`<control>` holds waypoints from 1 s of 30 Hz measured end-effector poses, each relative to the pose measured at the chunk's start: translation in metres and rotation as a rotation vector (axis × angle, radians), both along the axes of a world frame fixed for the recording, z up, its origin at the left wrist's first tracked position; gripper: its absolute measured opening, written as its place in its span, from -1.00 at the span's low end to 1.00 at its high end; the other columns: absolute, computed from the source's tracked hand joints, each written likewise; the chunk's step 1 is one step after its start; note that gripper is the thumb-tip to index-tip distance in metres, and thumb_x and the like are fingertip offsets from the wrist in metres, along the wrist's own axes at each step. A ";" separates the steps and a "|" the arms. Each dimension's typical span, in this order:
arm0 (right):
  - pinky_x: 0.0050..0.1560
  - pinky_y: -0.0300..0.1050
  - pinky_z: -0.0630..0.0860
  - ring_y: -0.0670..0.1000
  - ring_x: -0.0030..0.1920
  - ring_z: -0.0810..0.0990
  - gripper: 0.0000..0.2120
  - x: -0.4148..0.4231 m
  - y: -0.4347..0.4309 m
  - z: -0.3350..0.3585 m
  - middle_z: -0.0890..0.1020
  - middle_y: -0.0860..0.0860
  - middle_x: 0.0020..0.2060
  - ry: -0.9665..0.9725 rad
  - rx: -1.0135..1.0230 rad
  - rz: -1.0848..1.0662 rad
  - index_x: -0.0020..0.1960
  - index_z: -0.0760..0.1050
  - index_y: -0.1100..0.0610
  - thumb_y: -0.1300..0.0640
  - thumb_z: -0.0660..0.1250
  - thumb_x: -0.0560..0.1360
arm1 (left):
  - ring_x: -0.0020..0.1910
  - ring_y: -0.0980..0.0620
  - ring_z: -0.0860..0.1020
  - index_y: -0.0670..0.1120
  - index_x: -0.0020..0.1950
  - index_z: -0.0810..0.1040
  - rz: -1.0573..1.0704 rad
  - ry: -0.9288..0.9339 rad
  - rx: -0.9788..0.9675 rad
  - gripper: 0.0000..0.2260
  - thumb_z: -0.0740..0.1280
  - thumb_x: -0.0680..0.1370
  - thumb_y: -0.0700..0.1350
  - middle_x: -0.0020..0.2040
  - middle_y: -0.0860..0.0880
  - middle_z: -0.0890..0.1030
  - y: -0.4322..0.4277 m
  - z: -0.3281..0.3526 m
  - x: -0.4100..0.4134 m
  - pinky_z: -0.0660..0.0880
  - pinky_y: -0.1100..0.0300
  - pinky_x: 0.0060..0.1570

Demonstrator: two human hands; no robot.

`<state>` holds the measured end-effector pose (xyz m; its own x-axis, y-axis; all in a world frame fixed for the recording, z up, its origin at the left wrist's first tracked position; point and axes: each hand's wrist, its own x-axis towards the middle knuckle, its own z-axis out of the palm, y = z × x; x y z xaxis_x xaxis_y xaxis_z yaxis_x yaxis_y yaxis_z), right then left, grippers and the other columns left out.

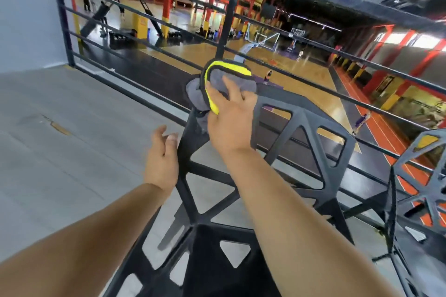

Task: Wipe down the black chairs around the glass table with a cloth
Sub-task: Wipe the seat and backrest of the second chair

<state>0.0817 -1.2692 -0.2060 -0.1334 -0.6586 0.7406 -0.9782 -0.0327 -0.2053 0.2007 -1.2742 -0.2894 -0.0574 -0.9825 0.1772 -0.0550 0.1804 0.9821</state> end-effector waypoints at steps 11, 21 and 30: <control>-0.30 -0.12 0.53 0.22 0.05 0.48 -0.48 0.003 0.026 -0.072 0.54 0.05 0.17 0.144 0.054 0.130 0.14 0.61 -0.03 0.40 0.40 0.28 | 0.29 0.20 0.18 -0.23 0.46 0.14 0.096 -0.157 -0.385 -0.35 0.03 0.50 0.16 0.35 -0.08 0.27 0.003 -0.008 0.000 0.06 0.39 0.27; -0.31 -0.09 0.46 0.16 -0.11 0.42 -0.52 -0.071 0.018 -0.025 0.58 0.05 0.12 0.726 0.050 -0.001 0.10 0.59 -0.03 0.31 0.36 0.23 | 0.38 -0.02 0.19 -0.19 0.49 0.09 -0.013 -0.401 -0.423 -0.38 0.03 0.55 0.16 0.40 -0.15 0.26 0.006 -0.008 -0.001 0.09 0.19 0.31; -0.36 -0.01 0.53 0.23 -0.05 0.42 -0.49 -0.124 0.027 0.024 0.60 0.19 0.07 0.395 -0.177 -0.205 0.09 0.64 0.10 0.49 0.33 0.22 | 0.43 0.02 0.12 -0.13 0.53 -0.25 -0.167 -0.525 -0.444 -0.33 0.14 0.61 -0.04 0.48 -0.09 0.14 0.003 -0.010 -0.006 0.09 0.20 0.39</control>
<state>-0.0426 -1.2418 -0.1816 0.0668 -0.5072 0.8592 -0.9701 0.1684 0.1749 0.1946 -1.2712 -0.2999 -0.3889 -0.7941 0.4670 -0.4379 0.6053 0.6647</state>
